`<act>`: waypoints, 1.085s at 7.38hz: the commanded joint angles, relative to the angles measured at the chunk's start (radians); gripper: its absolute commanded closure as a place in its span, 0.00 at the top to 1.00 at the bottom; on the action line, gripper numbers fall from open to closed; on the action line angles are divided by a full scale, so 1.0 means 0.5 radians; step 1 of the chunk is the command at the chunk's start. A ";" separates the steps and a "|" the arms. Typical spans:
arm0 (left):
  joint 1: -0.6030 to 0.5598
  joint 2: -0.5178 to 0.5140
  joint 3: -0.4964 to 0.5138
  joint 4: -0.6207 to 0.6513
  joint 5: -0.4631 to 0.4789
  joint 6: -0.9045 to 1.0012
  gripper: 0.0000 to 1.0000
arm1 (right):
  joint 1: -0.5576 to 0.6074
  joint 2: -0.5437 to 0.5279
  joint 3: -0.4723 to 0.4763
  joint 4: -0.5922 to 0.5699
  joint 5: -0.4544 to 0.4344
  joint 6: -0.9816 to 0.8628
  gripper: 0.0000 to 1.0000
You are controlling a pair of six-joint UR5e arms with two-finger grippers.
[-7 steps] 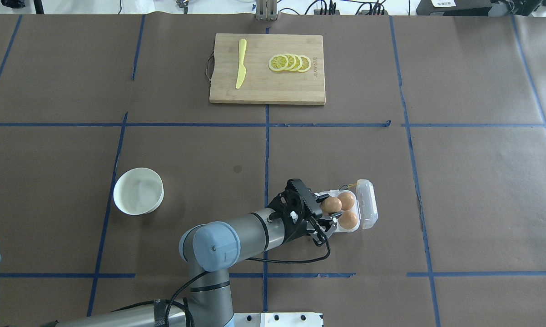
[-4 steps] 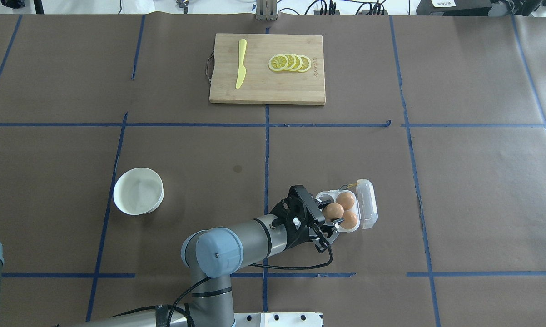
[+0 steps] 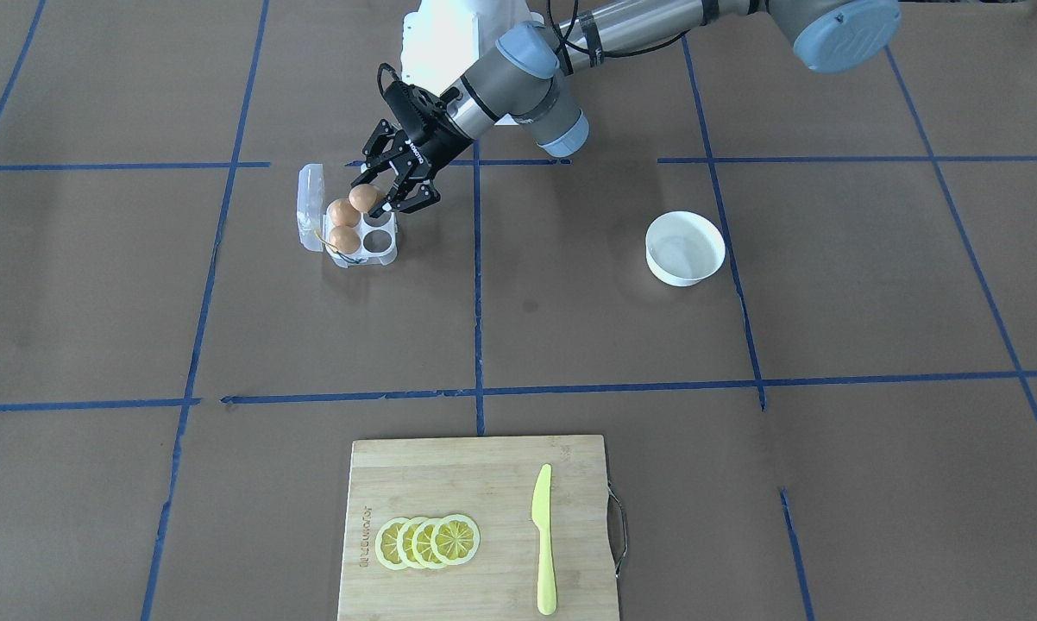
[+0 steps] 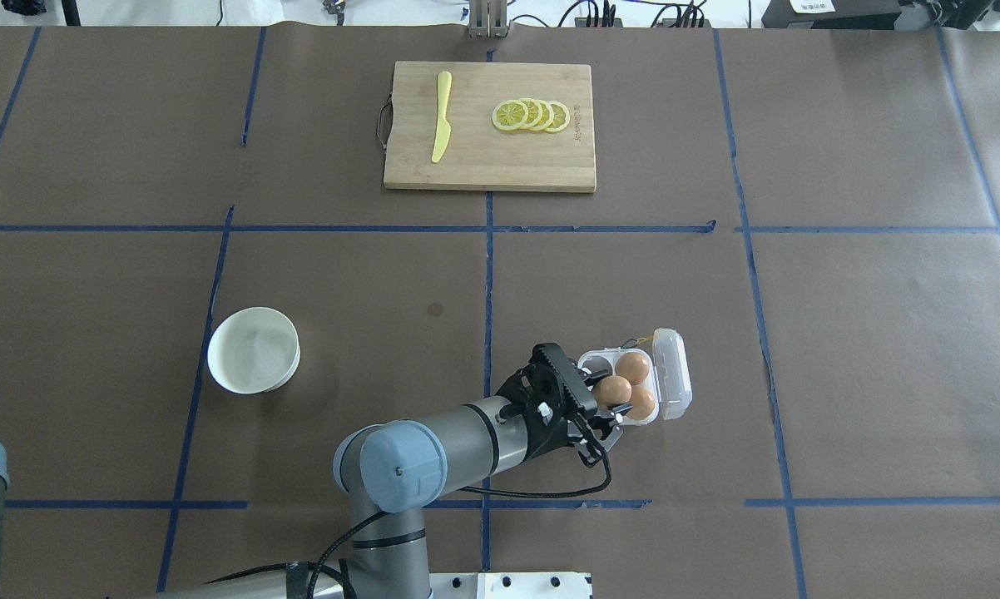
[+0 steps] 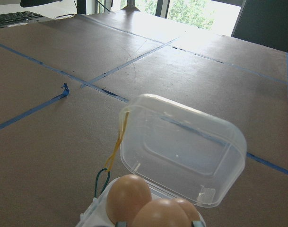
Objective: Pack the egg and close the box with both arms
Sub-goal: 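Lower the egg into the empty carton cup and open the left gripper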
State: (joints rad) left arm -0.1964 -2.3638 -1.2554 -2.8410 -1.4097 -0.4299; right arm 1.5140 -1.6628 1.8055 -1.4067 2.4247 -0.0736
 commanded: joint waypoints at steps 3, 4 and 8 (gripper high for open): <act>-0.003 0.003 -0.014 0.006 0.000 -0.005 0.99 | 0.000 0.000 -0.003 0.000 0.001 0.003 1.00; -0.018 0.003 -0.072 0.040 -0.003 -0.027 1.00 | -0.003 0.000 0.000 0.000 0.001 0.003 1.00; -0.208 0.156 -0.773 1.258 -0.094 -0.351 1.00 | 0.000 -0.006 -0.006 -0.003 -0.005 0.000 1.00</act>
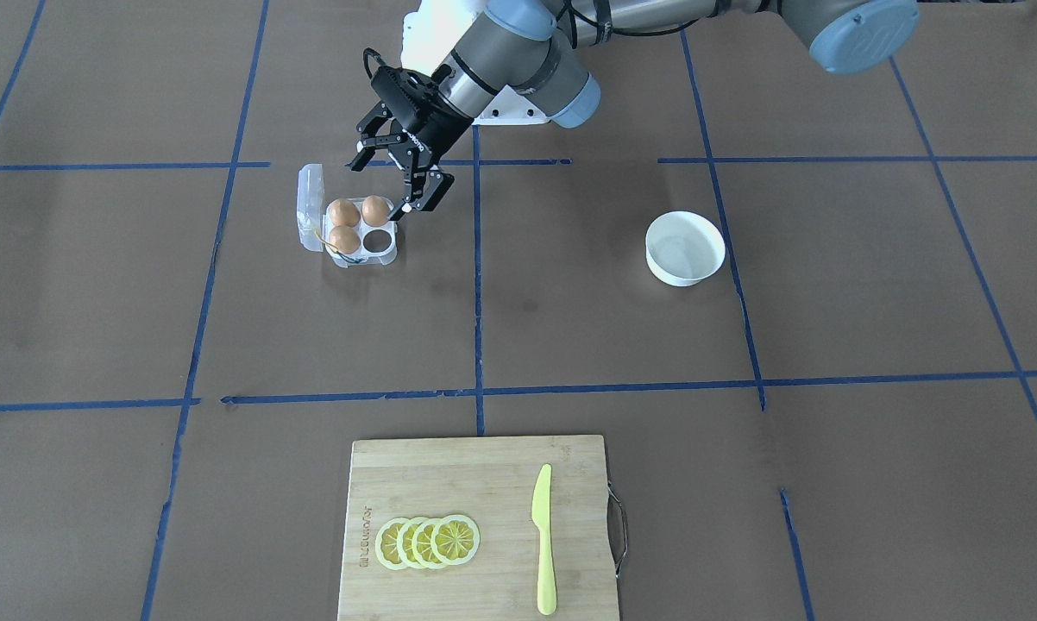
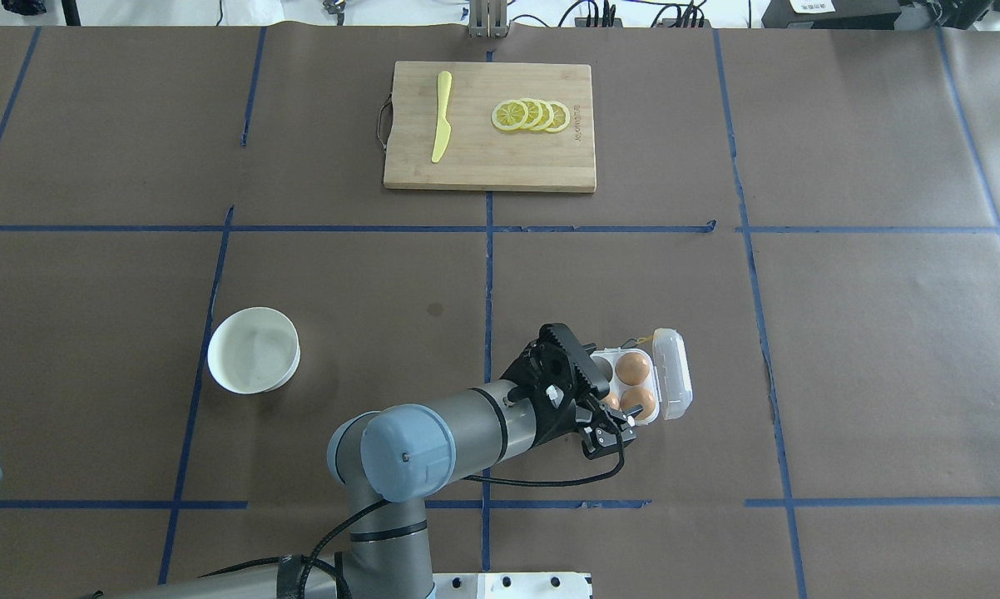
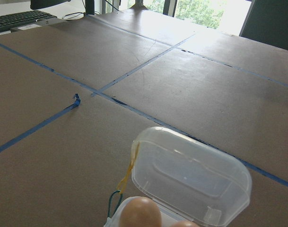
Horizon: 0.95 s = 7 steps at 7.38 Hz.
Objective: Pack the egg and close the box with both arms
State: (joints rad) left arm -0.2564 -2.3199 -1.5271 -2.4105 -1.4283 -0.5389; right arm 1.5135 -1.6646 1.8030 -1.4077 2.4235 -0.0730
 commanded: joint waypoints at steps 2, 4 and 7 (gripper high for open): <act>-0.397 0.245 -0.546 0.910 -0.531 -0.180 0.99 | 0.001 -0.009 -0.004 -0.001 0.000 -0.001 1.00; -0.828 0.329 -0.768 1.486 -0.863 -0.153 0.99 | 0.001 -0.012 -0.001 -0.001 -0.009 -0.001 1.00; -1.357 0.720 -0.842 1.606 -1.204 0.202 1.00 | 0.001 -0.012 0.008 0.002 -0.015 0.069 1.00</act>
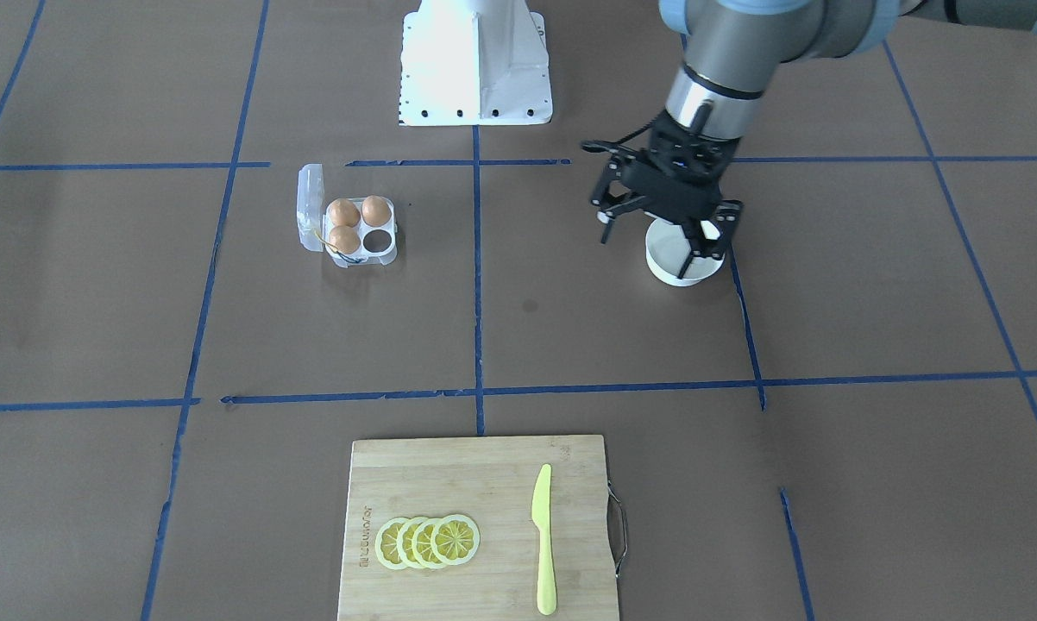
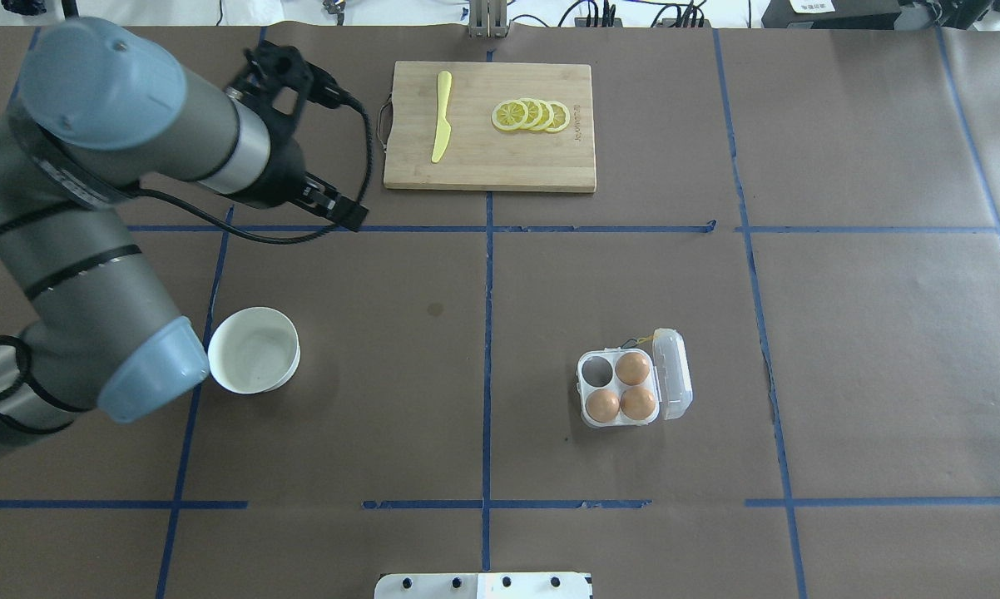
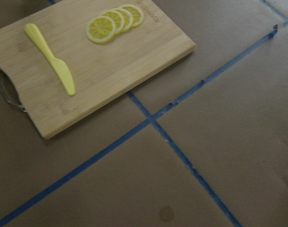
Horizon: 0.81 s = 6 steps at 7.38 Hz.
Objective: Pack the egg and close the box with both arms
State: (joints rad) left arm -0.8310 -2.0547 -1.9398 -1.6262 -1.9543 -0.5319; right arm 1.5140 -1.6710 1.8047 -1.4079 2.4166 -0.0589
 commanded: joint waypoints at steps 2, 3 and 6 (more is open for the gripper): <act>-0.612 0.540 0.136 0.034 -0.540 0.245 1.00 | -0.003 0.004 0.008 0.002 0.002 0.050 1.00; -0.897 0.693 0.161 0.001 -0.643 0.494 1.00 | 0.000 0.001 0.011 0.002 0.005 0.050 1.00; -1.338 1.019 0.351 0.016 -0.647 1.367 1.00 | -0.003 -0.002 0.029 0.006 0.017 0.060 1.00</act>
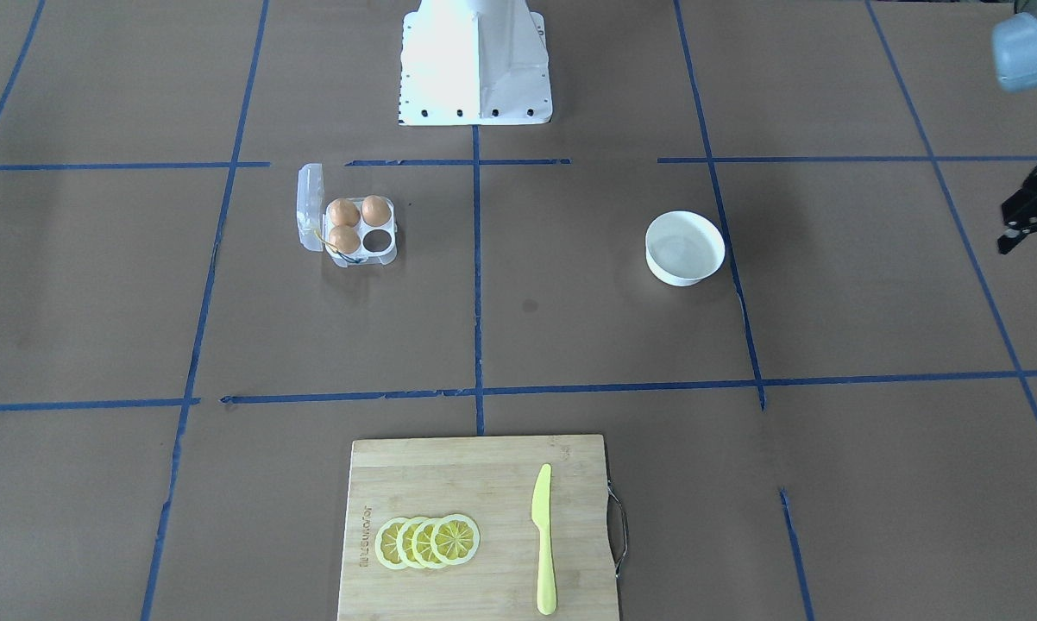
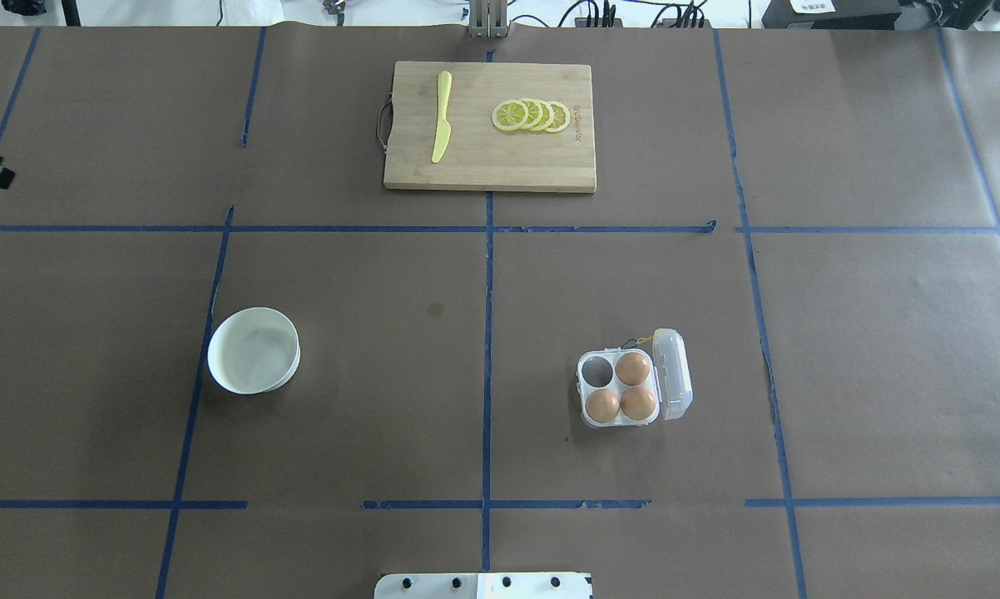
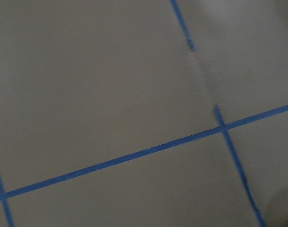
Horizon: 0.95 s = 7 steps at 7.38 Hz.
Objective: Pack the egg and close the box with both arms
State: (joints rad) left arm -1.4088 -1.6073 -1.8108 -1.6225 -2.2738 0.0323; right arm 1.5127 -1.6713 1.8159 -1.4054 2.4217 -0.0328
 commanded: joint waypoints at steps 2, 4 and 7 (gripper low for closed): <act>-0.302 0.336 0.075 -0.001 -0.020 0.251 1.00 | -0.061 -0.047 0.192 0.004 0.025 0.385 0.90; -0.318 0.392 -0.002 -0.004 -0.021 0.248 1.00 | -0.361 -0.118 0.408 0.076 0.025 1.035 0.34; -0.318 0.371 0.001 -0.007 -0.024 0.248 1.00 | -0.913 -0.139 0.390 0.817 -0.011 1.946 0.00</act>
State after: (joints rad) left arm -1.5671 -1.4181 -1.8098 -1.6257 -2.2854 0.1564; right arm 1.1785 -1.7363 2.0119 -1.1562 2.4276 0.7304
